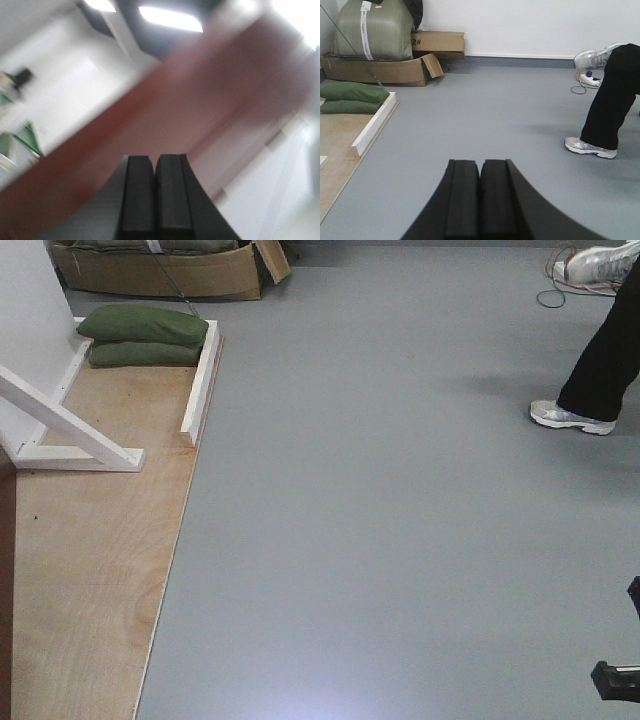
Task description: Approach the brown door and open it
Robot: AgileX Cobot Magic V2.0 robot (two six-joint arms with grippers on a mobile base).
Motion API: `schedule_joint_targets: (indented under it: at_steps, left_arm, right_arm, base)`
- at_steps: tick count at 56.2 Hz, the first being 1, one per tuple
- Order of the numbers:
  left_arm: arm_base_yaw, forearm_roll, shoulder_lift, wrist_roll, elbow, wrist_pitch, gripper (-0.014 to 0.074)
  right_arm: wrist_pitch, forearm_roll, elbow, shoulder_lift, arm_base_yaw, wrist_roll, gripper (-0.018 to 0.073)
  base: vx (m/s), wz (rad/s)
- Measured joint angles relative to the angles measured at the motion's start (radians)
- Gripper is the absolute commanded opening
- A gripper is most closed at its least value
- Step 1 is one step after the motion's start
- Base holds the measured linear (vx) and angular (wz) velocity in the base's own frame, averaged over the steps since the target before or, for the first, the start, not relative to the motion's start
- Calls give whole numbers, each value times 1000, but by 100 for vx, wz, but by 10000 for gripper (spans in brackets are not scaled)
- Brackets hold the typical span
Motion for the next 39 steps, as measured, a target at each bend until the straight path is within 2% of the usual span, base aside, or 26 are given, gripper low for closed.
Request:
schedule_joint_targets:
  at_steps: [4,9,18,24,31,39]
  left_arm:
    - [41,-33,46,11,-70,-47,-3]
    - [117,-43,91,15,-125,-17,-3]
    - [269,-43,167,16,-157,212,-3]
    - [365,-75,211,16,-157,378,-3]
    - [477,-128,229,16,-157,470,-3]
    - [604,-204,229,16,-157,521,-3]
  right_arm:
    - [0,0,0,0,0,0,0]
    - [0,0,0,0,0,0,0]
    - [0,0,0,0,0,0,0]
    - [0,0,0,0,0,0,0]
    - [0,0,0,0,0,0,0]
    - [0,0,0,0,0,0,0]
  base:
    - [0,0]
    - [0,0]
    - [0,0]
    - [0,0]
    - [0,0]
    - [0,0]
